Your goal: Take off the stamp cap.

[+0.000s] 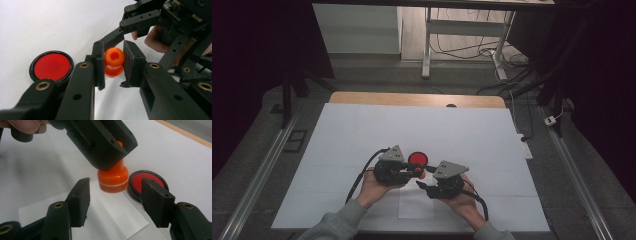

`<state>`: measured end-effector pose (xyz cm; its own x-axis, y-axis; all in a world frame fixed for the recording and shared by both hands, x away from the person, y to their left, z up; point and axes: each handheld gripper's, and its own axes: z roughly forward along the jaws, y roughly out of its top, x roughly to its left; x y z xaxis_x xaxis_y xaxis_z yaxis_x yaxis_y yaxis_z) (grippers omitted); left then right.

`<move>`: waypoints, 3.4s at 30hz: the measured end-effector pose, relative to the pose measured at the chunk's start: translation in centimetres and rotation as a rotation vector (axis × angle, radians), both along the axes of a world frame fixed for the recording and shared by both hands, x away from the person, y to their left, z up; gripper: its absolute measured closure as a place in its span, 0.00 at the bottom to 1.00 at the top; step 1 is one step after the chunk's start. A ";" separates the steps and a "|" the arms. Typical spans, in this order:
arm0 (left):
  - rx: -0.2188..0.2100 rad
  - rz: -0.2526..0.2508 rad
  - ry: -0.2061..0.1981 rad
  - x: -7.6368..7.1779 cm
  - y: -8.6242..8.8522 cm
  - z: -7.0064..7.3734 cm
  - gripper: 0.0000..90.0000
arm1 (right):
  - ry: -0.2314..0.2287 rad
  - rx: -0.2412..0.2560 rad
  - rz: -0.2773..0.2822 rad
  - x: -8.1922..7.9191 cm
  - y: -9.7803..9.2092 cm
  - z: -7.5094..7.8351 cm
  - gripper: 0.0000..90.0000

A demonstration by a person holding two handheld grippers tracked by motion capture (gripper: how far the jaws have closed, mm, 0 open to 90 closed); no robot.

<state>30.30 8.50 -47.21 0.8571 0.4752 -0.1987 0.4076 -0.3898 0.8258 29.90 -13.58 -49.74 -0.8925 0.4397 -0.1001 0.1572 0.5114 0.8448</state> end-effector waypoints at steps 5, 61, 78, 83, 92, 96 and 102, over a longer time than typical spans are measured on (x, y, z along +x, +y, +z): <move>0.001 -0.002 -0.002 0.0 -0.1 0.0 0.80 | -0.002 -0.003 -0.003 0.1 0.2 -0.1 0.50; -0.005 -0.006 0.002 -0.1 0.0 -0.4 0.80 | -0.027 -0.019 -0.013 -0.4 0.8 -0.7 0.72; -0.013 -0.003 0.002 -0.2 0.0 -0.5 0.81 | -0.014 -0.003 -0.016 -0.5 0.7 -0.9 0.72; -0.019 -0.007 0.001 -0.1 0.0 -0.5 0.81 | -0.021 -0.012 -0.017 -0.5 0.7 -0.9 0.72; -0.032 -0.003 -0.006 -0.3 0.1 -0.4 0.81 | -0.014 0.007 -0.016 -0.5 0.5 -0.7 0.72; -0.031 -0.005 -0.001 -0.3 0.2 -0.4 0.81 | -0.010 0.008 -0.011 -0.5 0.5 -0.8 0.72; -0.117 0.063 -0.021 0.1 2.6 0.8 0.81 | 0.033 -0.030 -0.019 -0.4 0.0 -2.0 0.72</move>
